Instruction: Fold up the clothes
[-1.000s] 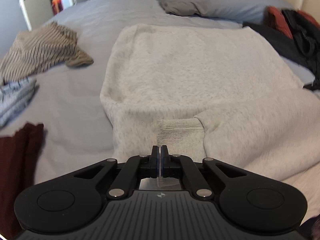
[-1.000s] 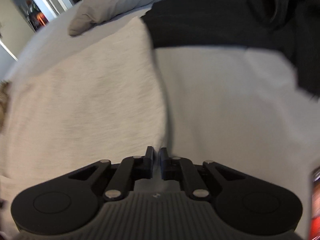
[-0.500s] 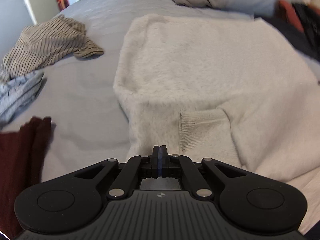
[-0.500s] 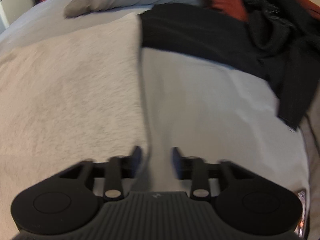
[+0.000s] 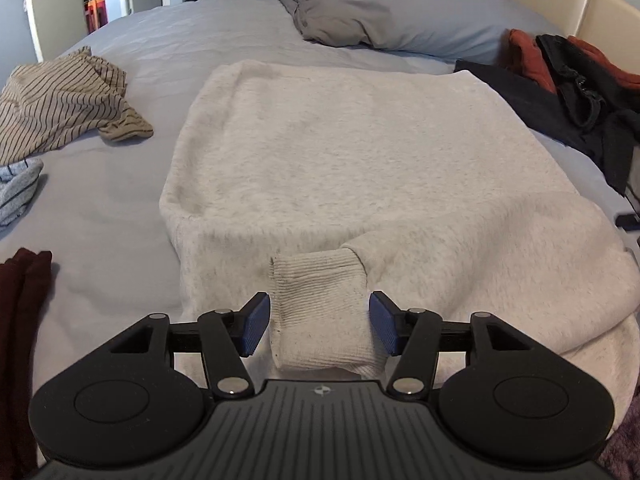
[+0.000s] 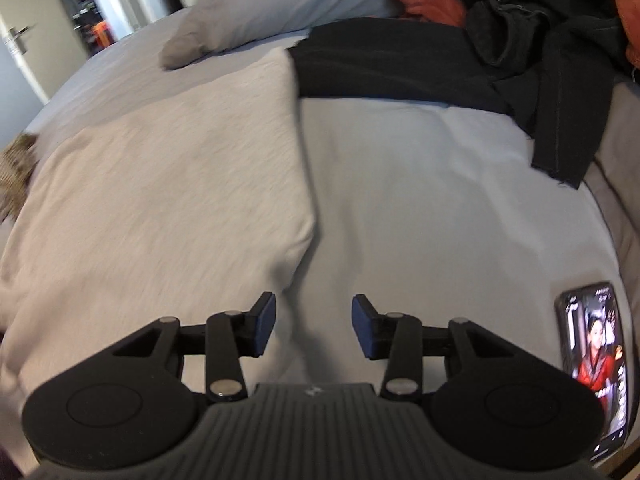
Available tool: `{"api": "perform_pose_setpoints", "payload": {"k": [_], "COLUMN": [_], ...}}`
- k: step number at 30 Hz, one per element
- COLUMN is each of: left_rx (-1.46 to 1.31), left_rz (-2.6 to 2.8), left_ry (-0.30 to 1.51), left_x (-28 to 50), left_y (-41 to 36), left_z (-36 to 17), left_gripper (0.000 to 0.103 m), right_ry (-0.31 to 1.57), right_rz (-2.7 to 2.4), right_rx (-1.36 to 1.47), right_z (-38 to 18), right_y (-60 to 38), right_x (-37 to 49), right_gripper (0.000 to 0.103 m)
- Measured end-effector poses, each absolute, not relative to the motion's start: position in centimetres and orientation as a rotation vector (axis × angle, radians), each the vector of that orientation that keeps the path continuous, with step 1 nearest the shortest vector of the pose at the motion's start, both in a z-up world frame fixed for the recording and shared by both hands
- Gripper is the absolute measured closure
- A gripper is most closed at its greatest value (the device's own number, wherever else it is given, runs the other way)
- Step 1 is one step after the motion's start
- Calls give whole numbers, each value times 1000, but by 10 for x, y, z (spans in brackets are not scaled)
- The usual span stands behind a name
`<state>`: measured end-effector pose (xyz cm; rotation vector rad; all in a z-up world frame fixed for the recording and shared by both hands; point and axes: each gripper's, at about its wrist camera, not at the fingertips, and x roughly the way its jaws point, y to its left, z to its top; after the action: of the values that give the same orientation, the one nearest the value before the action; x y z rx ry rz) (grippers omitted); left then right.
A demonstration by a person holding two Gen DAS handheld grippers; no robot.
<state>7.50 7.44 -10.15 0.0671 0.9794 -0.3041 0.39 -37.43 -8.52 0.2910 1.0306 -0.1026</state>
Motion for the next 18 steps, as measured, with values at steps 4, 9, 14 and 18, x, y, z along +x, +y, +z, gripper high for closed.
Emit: {"api": "perform_pose_setpoints", "payload": {"k": [4,9,14,18], "left_rx": [101,254,307,261], "left_rz": [-261,-182,-135,-103], "left_ry": [1023,1017,1014,1014], "left_x": [83,83,79,75], "left_y": [71,67,71,86], "left_z": [-115,-125,-125,-119], "left_gripper": [90,90,91,91], "right_ry": [1054,1118,1144,1142], "right_rz": [-23,-1,-42,-87], "right_rx": [210,-60,-138,-131], "right_z": [-95,-130,-125,-115], "right_y": [-350,-317,-315,-325], "right_x": [-7,-18,-23,-31], "right_gripper": [84,84,83,80]}}
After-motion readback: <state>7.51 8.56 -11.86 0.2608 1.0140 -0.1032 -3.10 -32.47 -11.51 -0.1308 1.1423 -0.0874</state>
